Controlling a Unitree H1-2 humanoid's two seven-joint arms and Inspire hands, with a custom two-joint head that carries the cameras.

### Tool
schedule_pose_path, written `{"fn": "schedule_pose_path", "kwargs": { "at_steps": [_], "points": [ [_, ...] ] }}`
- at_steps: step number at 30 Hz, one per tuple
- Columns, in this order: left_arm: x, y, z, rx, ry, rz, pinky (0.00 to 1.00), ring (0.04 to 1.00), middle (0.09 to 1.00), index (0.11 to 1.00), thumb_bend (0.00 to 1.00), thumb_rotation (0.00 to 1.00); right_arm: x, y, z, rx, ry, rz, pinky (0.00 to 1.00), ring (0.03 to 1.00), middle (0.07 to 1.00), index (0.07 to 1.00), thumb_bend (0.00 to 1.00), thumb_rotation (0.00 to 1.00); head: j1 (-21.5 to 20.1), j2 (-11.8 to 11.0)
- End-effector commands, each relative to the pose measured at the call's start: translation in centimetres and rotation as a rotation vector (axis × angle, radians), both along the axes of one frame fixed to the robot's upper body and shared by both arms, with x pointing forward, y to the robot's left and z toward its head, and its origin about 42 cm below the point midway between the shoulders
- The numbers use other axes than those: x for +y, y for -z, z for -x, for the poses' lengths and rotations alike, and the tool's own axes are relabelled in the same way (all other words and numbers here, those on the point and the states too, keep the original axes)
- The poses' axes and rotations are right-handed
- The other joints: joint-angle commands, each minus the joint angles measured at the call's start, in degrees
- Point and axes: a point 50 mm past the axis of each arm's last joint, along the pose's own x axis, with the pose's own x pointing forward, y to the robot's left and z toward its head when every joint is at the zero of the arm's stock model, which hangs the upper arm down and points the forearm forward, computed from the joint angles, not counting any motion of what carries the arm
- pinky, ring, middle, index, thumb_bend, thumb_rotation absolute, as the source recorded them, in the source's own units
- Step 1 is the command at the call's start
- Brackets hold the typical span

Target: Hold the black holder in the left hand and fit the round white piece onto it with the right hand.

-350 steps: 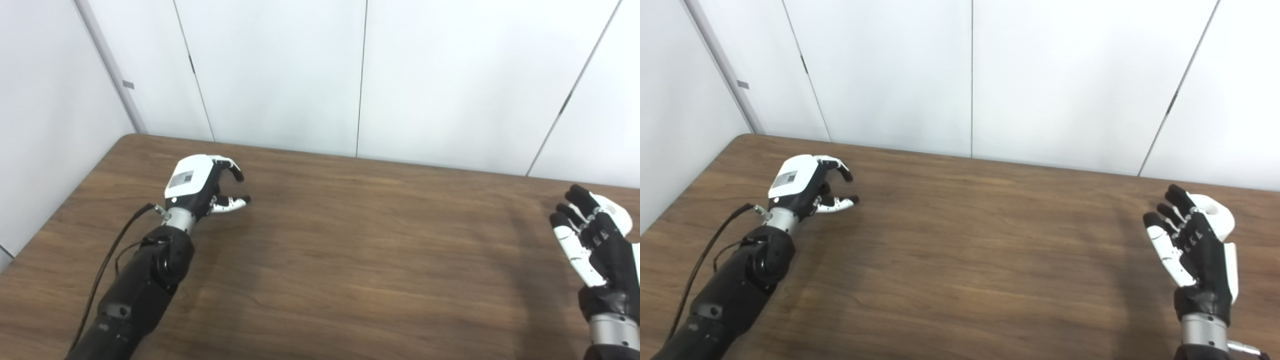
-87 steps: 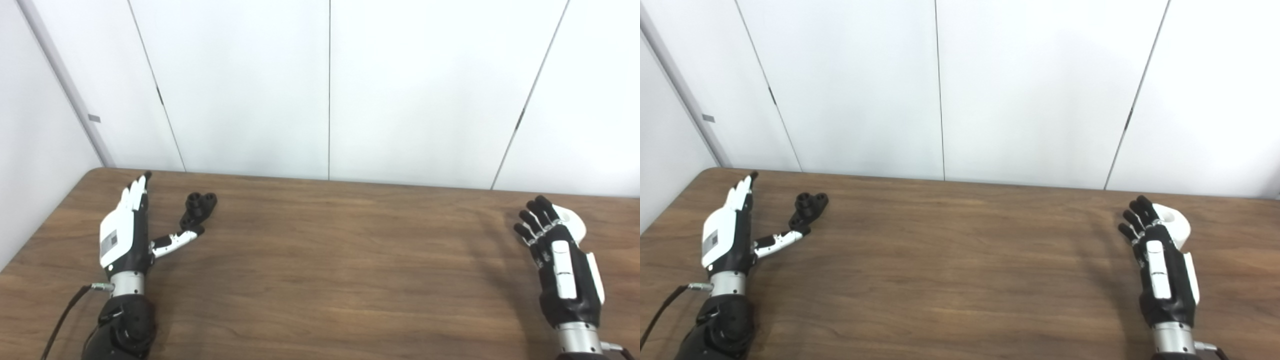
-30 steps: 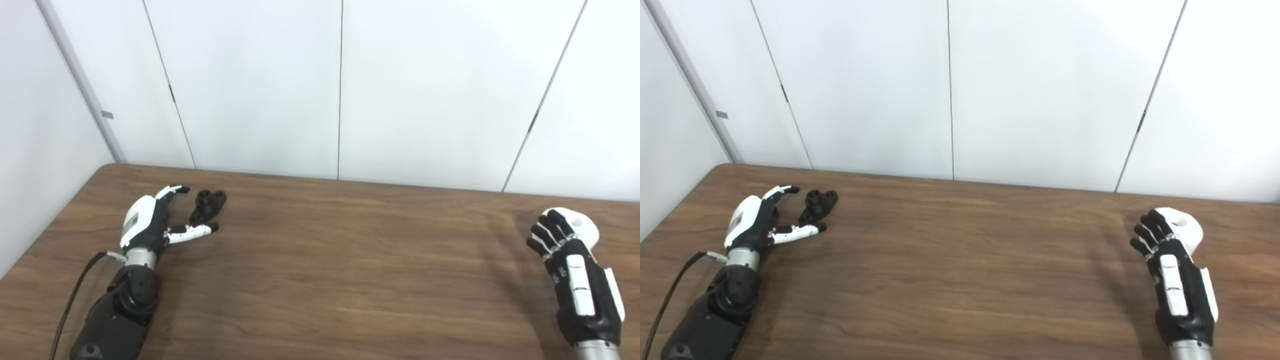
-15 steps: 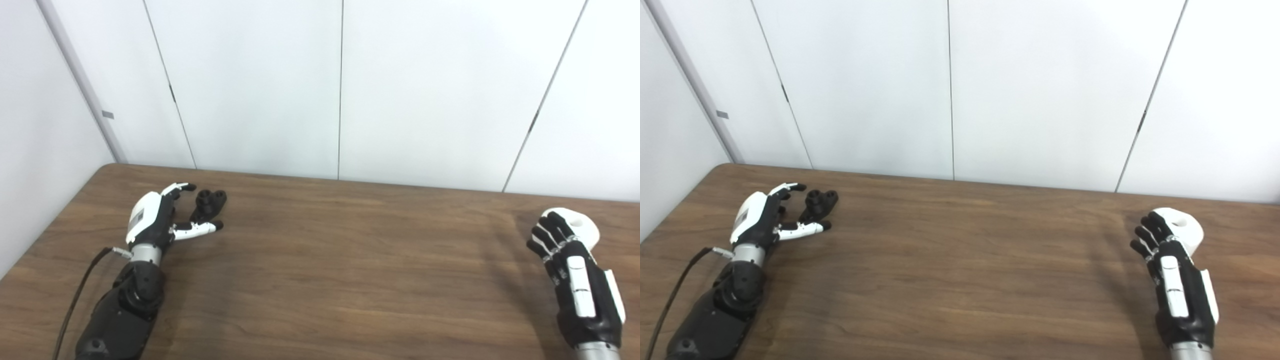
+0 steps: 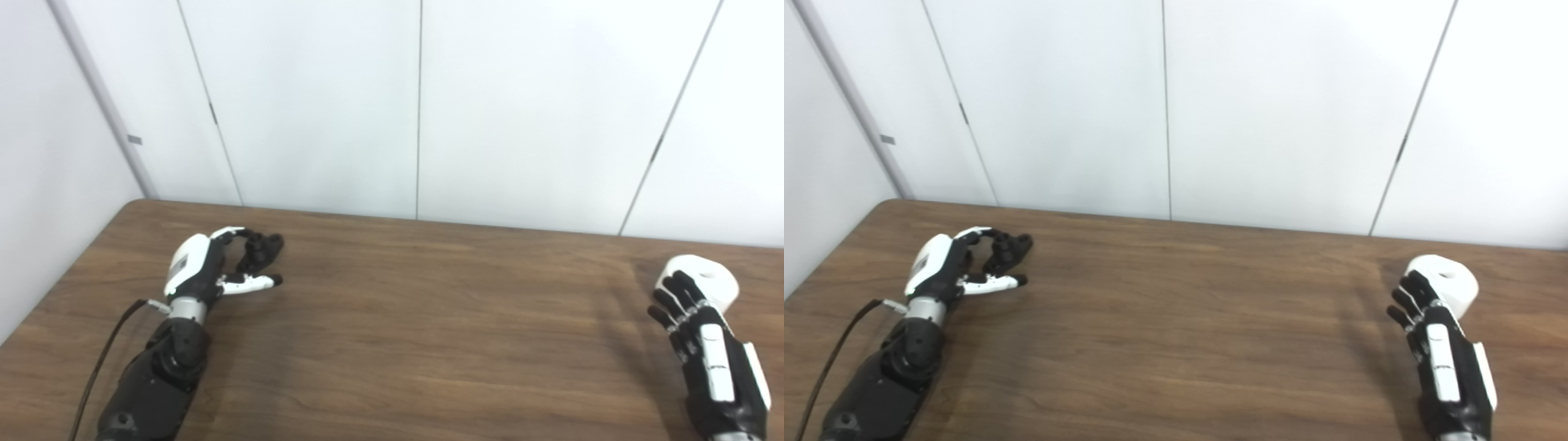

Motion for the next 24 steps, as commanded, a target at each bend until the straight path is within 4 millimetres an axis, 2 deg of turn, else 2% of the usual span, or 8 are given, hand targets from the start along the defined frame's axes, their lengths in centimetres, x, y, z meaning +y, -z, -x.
{"fn": "schedule_pose_path", "kwargs": {
  "at_steps": [1, 14, 21, 24],
  "points": [
    [0.3, -0.3, 0.0, 0.011, 0.032, -0.028, 0.80, 0.869, 0.885, 0.764, 1.00, 0.30, 0.1, -1.5, -0.1, -0.059, 0.004, -0.006, 0.83, 0.876, 0.885, 0.865, 0.36, 0.80, 0.01, 0.03],
    [0.4, 0.1, 0.6, 0.000, 0.024, -0.043, 0.75, 0.839, 0.847, 0.727, 0.98, 0.20, 0.2, -3.2, -0.2, -0.087, 0.001, -0.003, 0.80, 0.863, 0.882, 0.849, 0.36, 0.81, -0.24, -1.17],
    [0.1, -0.1, 0.4, -0.014, 0.024, -0.037, 0.75, 0.832, 0.838, 0.718, 0.98, 0.20, 0.3, -4.1, 0.0, -0.104, 0.001, -0.012, 0.78, 0.855, 0.875, 0.839, 0.33, 0.81, 0.10, -0.95],
    [0.1, -0.1, 0.3, -0.028, 0.035, -0.047, 0.75, 0.833, 0.837, 0.720, 0.98, 0.23, 0.2, -4.2, 0.1, -0.106, 0.000, -0.009, 0.80, 0.867, 0.885, 0.844, 0.34, 0.81, 0.19, -1.12]
  ]
}}
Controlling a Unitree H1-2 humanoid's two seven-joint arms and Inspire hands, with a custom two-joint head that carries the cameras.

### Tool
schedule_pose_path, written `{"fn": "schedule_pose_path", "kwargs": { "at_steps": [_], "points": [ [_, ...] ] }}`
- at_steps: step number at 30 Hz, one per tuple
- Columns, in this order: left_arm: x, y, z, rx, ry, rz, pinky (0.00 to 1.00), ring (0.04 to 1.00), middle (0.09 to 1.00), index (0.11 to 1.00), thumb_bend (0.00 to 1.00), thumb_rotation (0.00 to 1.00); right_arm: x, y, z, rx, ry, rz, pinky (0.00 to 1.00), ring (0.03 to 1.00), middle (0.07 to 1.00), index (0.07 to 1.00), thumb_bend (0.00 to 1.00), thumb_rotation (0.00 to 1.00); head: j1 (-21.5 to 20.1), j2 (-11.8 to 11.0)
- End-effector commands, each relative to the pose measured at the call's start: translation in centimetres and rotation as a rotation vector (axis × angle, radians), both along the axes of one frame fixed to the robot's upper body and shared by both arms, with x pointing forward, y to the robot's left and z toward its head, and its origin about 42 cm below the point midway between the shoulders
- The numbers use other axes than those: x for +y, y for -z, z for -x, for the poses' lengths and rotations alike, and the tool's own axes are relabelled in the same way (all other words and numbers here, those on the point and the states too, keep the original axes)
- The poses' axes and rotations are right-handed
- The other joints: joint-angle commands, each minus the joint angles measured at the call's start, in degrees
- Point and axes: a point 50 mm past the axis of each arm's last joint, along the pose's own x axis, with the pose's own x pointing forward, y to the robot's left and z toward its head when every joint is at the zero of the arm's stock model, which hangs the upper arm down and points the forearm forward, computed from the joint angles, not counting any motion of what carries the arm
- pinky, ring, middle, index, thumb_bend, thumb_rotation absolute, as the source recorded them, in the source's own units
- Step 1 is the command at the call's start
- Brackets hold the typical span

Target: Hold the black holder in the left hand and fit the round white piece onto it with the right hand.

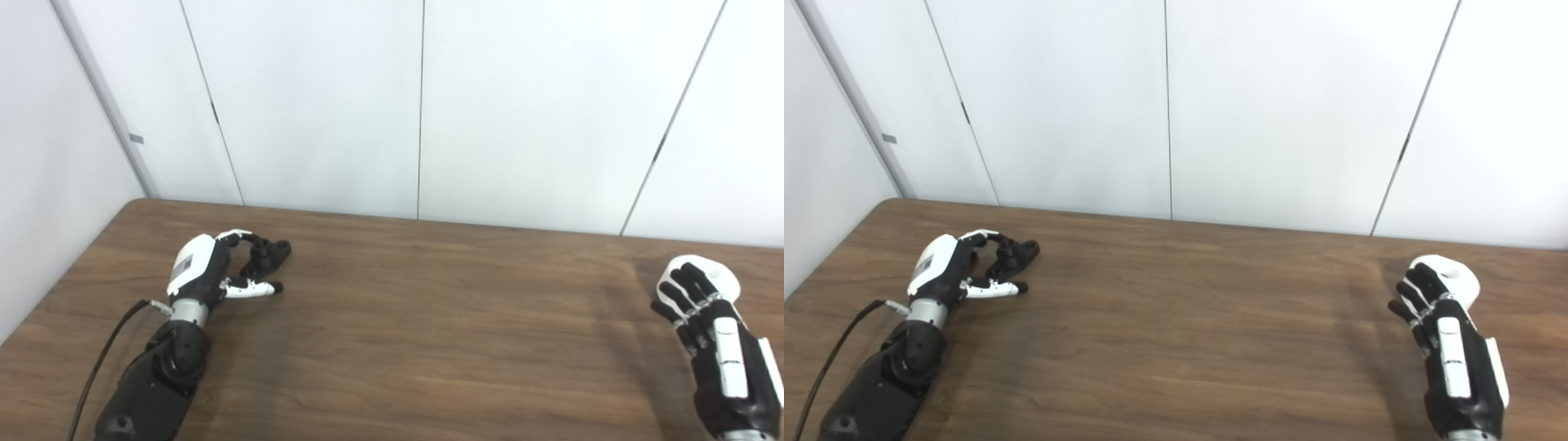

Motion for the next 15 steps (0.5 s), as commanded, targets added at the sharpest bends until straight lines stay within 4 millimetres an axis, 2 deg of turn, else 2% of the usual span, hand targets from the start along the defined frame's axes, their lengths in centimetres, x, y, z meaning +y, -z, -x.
{"fn": "schedule_pose_path", "kwargs": {
  "at_steps": [1, 8, 15],
  "points": [
    [0.05, -0.33, -0.22, -0.017, 0.018, -0.014, 0.74, 0.826, 0.832, 0.716, 0.98, 0.23, -0.08, -1.68, -0.31, -0.068, -0.003, 0.005, 0.81, 0.874, 0.890, 0.848, 0.34, 0.82, 0.16, -0.03],
    [0.38, -0.50, -0.63, -0.038, 0.017, -0.011, 0.72, 0.820, 0.833, 0.735, 0.98, 0.26, -0.13, -1.60, -0.29, -0.065, -0.007, -0.007, 0.82, 0.879, 0.896, 0.862, 0.34, 0.83, 0.13, -0.01],
    [0.65, -0.86, -1.12, -0.040, -0.010, -0.007, 0.68, 0.775, 0.806, 0.718, 0.91, 0.19, -0.07, -1.65, -0.01, -0.064, -0.013, 0.001, 0.83, 0.880, 0.898, 0.861, 0.35, 0.83, -0.01, 0.30]
  ]
}}
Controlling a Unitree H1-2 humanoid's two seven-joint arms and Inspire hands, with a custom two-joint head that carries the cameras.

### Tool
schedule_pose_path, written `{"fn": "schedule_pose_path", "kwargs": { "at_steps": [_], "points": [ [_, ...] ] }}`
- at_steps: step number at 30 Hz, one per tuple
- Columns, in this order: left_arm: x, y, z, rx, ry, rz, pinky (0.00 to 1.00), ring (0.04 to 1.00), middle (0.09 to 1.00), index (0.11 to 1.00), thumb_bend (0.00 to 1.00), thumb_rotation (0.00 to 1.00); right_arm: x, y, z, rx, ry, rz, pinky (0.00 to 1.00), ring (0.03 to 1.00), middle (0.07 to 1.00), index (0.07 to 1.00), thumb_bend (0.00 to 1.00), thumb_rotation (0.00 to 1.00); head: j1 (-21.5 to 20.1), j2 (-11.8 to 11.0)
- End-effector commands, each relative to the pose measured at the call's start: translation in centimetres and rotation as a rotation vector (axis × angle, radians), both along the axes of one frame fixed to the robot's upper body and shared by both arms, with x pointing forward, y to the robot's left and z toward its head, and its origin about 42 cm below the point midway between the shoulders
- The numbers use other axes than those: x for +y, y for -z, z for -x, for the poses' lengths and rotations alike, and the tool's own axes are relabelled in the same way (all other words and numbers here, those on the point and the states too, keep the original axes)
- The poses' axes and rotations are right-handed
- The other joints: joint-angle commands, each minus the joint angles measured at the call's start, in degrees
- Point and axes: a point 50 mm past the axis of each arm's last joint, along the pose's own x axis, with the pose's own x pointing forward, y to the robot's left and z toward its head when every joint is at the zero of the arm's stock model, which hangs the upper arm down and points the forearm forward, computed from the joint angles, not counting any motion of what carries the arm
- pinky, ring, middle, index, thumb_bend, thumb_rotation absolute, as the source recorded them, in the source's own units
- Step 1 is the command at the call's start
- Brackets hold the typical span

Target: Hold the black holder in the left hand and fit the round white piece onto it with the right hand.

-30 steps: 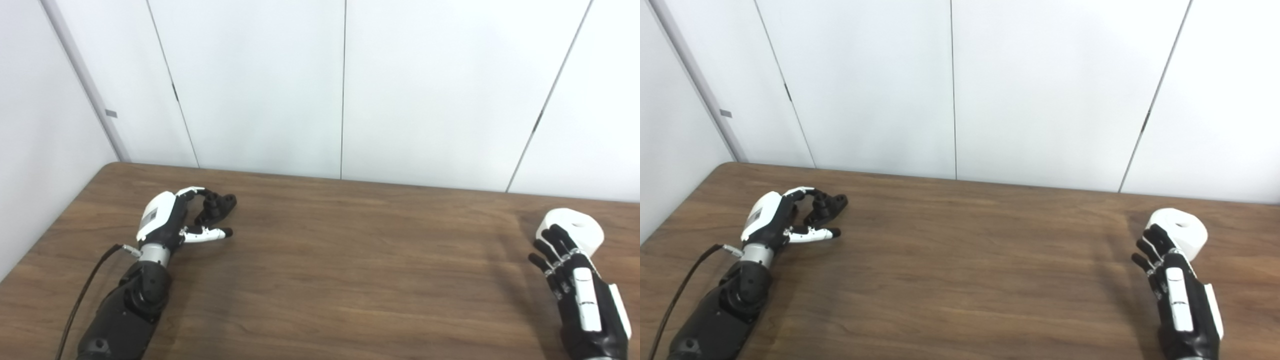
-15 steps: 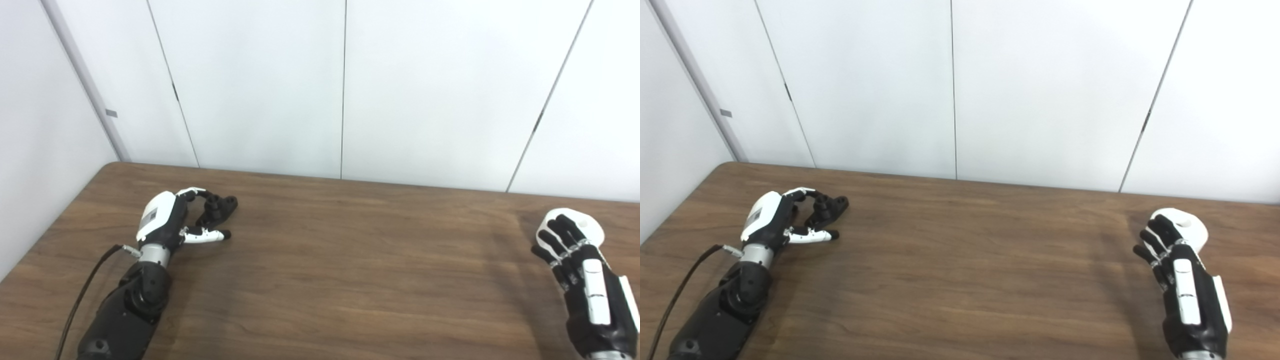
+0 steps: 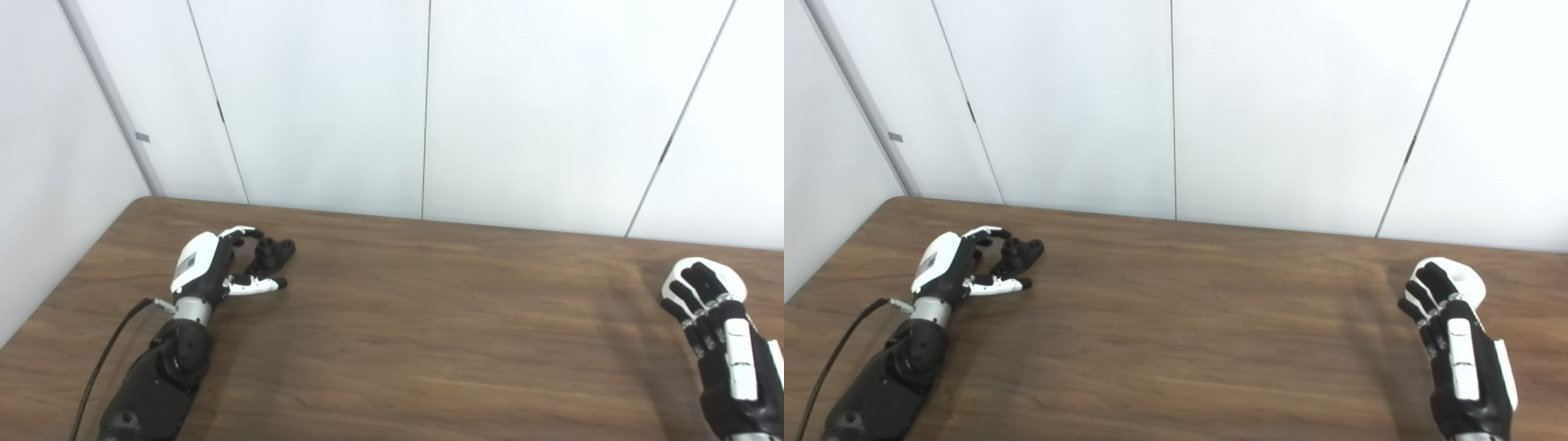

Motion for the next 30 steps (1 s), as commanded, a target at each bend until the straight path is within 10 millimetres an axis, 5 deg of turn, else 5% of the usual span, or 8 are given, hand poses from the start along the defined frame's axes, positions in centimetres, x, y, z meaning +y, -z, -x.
{"fn": "schedule_pose_path", "kwargs": {
  "at_steps": [1, 13, 30],
  "points": [
    [0.2, -0.9, -1.0, -0.007, -0.013, -0.022, 0.67, 0.774, 0.797, 0.709, 0.90, 0.18, 0.0, -1.6, -0.1, -0.067, -0.008, 0.014, 0.83, 0.881, 0.897, 0.861, 0.35, 0.83, 0.07, 0.03],
    [-0.3, -0.7, -1.2, -0.031, -0.026, 0.019, 0.67, 0.753, 0.726, 0.610, 0.84, 0.07, 0.1, -1.9, 0.2, -0.075, -0.002, 0.001, 0.81, 0.868, 0.883, 0.850, 0.36, 0.80, 0.07, 0.51],
    [0.0, -1.3, -0.8, -0.034, -0.034, 0.005, 0.67, 0.744, 0.712, 0.605, 0.87, 0.11, 0.2, -2.9, 0.3, -0.097, -0.014, -0.009, 0.82, 0.882, 0.896, 0.854, 0.32, 0.79, 0.02, 1.73]
  ]
}}
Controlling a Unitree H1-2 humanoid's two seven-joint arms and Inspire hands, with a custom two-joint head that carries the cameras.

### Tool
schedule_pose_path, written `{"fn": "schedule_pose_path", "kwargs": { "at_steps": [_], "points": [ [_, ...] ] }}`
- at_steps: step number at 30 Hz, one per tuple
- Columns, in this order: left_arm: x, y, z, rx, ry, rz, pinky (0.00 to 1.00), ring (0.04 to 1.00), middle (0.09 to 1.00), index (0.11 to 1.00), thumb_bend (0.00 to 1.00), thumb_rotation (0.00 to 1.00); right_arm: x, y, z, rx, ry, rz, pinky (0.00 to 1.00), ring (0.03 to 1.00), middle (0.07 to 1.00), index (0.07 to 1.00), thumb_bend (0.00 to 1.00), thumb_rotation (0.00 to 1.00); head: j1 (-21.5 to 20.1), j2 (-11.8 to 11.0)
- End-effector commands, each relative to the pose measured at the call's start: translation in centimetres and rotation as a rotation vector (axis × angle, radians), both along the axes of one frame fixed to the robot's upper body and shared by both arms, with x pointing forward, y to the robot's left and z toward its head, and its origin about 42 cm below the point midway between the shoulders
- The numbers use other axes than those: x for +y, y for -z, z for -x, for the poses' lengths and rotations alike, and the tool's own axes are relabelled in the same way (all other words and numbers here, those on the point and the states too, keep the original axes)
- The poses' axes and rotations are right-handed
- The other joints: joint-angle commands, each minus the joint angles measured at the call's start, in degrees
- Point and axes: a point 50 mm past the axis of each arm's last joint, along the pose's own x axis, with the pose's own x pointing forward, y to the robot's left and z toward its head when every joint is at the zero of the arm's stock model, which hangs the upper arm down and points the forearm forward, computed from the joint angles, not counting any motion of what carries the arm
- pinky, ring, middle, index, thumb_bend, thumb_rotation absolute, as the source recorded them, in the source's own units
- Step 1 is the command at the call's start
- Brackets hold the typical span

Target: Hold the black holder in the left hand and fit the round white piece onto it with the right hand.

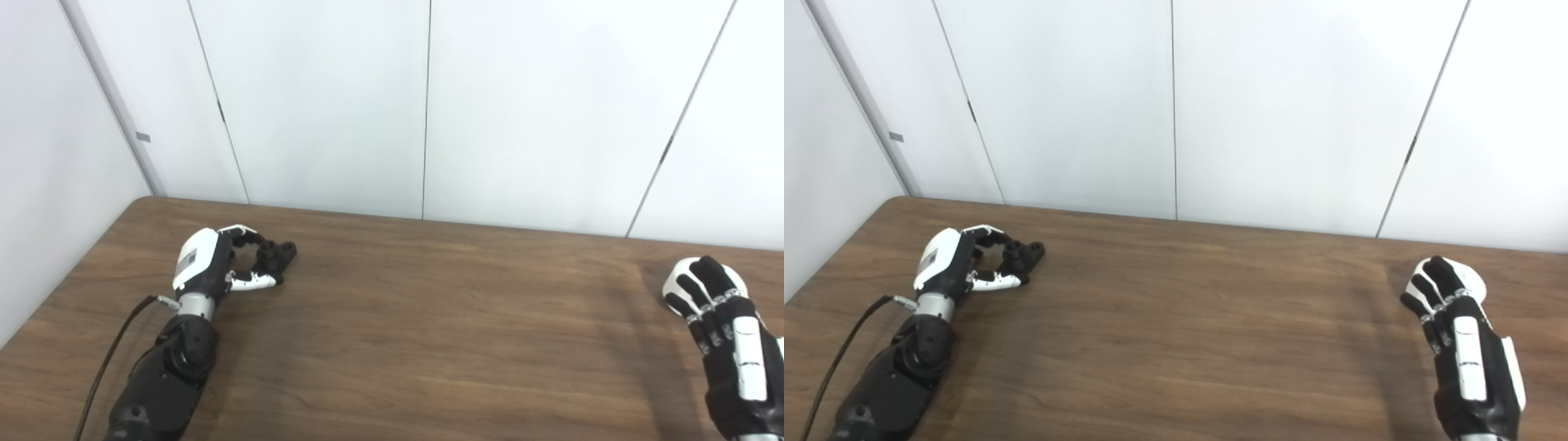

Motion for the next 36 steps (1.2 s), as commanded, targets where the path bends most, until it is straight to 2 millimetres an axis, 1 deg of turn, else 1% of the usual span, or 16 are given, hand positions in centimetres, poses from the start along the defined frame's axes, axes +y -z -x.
{"fn": "schedule_pose_path", "kwargs": {
  "at_steps": [1, 4, 5, 6, 7, 8, 10, 15, 22, 26, 33, 36],
  "points": [
    [0.4, -1.2, -0.3, -0.022, 0.004, -0.014, 0.67, 0.745, 0.710, 0.596, 0.87, 0.11, 0.1, -1.7, -0.3, -0.067, -0.003, 0.003, 0.82, 0.880, 0.895, 0.853, 0.33, 0.79, 0.02, 0.07],
    [0.3, -1.2, -0.2, -0.027, 0.008, -0.016, 0.66, 0.749, 0.705, 0.564, 0.86, 0.10, 0.2, -2.0, -0.4, -0.069, -0.002, 0.005, 0.81, 0.877, 0.891, 0.849, 0.34, 0.79, 0.02, 0.07],
    [0.3, -1.2, -0.2, -0.029, 0.007, -0.013, 0.67, 0.754, 0.704, 0.527, 0.69, 0.08, 0.2, -2.0, -0.4, -0.070, -0.002, 0.006, 0.81, 0.878, 0.890, 0.848, 0.34, 0.79, 0.02, 0.07],
    [0.2, -1.2, -0.3, -0.028, 0.007, -0.014, 0.67, 0.756, 0.704, 0.508, 0.61, 0.07, 0.2, -2.1, -0.4, -0.071, 0.000, 0.006, 0.81, 0.878, 0.890, 0.848, 0.34, 0.79, -0.05, 0.63],
    [0.1, -1.3, -0.3, -0.028, 0.008, -0.019, 0.67, 0.761, 0.702, 0.496, 0.56, 0.07, 0.2, -2.1, -0.4, -0.071, 0.001, 0.005, 0.81, 0.876, 0.887, 0.845, 0.34, 0.79, -0.05, 0.63],
    [0.1, -1.3, -0.3, -0.028, 0.009, -0.024, 0.67, 0.761, 0.701, 0.491, 0.54, 0.06, 0.2, -2.2, -0.4, -0.072, 0.002, 0.004, 0.81, 0.875, 0.886, 0.843, 0.34, 0.79, -0.09, 1.06],
    [0.0, -1.4, -0.4, -0.027, 0.010, -0.027, 0.66, 0.760, 0.699, 0.486, 0.53, 0.06, 0.3, -2.5, -0.3, -0.073, 0.001, 0.009, 0.81, 0.876, 0.889, 0.845, 0.34, 0.79, 0.02, 2.18],
    [0.0, -1.5, -0.4, -0.026, 0.025, -0.042, 0.66, 0.751, 0.690, 0.482, 0.52, 0.06, 0.4, -3.2, 0.0, -0.074, 0.013, 0.029, 0.81, 0.876, 0.884, 0.842, 0.36, 0.80, -0.18, 3.12],
    [-0.1, -1.1, -0.1, -0.018, 0.038, -0.040, 0.68, 0.753, 0.679, 0.481, 0.52, 0.05, 0.5, -3.7, 0.1, -0.084, 0.020, 0.049, 0.82, 0.878, 0.885, 0.838, 0.38, 0.80, -0.09, 3.51],
    [-0.3, -0.8, -0.2, -0.021, 0.043, -0.059, 0.66, 0.736, 0.669, 0.481, 0.52, 0.05, 0.4, -3.8, 0.0, -0.086, 0.021, 0.047, 0.82, 0.871, 0.881, 0.836, 0.39, 0.79, -0.09, 3.49],
    [-0.4, -1.0, -0.4, -0.017, 0.033, -0.041, 0.67, 0.744, 0.679, 0.481, 0.52, 0.05, 0.4, -3.9, -0.1, -0.087, 0.019, 0.037, 0.85, 0.882, 0.890, 0.845, 0.38, 0.80, 0.12, 3.59],
    [-0.4, -1.1, -0.3, -0.018, 0.032, -0.037, 0.68, 0.749, 0.678, 0.481, 0.52, 0.05, 0.3, -3.9, -0.1, -0.087, 0.023, 0.037, 0.83, 0.875, 0.886, 0.844, 0.38, 0.80, 0.23, 3.87]
  ]
}}
